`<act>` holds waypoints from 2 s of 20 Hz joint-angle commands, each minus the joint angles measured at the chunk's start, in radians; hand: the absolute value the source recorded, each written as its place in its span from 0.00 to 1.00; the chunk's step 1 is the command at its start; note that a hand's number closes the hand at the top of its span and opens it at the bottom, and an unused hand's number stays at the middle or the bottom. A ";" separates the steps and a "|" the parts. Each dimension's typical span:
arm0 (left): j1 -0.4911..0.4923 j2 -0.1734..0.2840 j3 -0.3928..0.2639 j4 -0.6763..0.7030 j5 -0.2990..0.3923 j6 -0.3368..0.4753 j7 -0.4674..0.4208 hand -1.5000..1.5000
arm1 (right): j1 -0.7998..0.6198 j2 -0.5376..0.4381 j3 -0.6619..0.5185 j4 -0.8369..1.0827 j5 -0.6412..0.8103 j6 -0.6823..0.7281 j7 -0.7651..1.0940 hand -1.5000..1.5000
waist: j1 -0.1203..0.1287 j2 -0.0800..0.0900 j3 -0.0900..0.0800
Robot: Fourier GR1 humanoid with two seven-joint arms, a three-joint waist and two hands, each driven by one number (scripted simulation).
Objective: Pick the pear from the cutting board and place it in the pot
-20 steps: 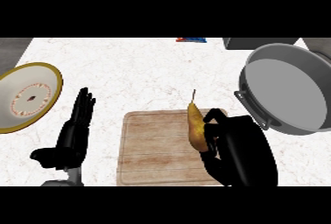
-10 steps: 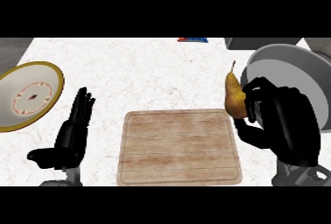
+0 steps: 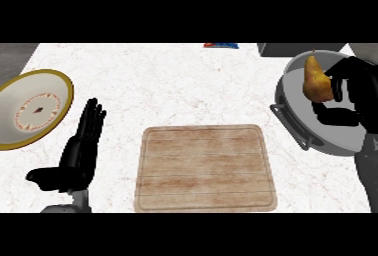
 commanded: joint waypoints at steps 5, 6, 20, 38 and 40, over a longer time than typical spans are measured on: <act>-0.036 -0.008 0.025 0.074 -0.001 -0.012 -0.037 0.50 | -0.060 -0.062 -0.128 0.374 -0.090 -0.098 -0.260 1.00 | 0.000 0.001 0.000; -0.015 -0.040 -0.034 0.023 -0.044 0.023 -0.002 0.50 | -0.126 -0.093 -0.134 0.456 -0.082 -0.058 -0.254 1.00 | 0.006 0.002 0.000; 0.004 -0.043 -0.031 0.009 -0.047 0.011 -0.017 0.50 | -0.299 -0.141 -0.184 1.100 -0.012 -0.094 -0.271 0.00 | 0.023 0.008 0.001; -0.024 -0.043 -0.026 -0.024 -0.054 0.023 0.038 0.50 | -0.388 -0.206 -0.654 1.283 -0.583 0.035 -0.707 0.00 | 0.016 0.009 0.003; 0.006 0.010 0.014 -0.031 -0.007 -0.044 0.013 0.50 | -0.384 -0.266 -0.673 1.344 -0.593 0.049 -0.736 0.00 | 0.028 0.012 0.003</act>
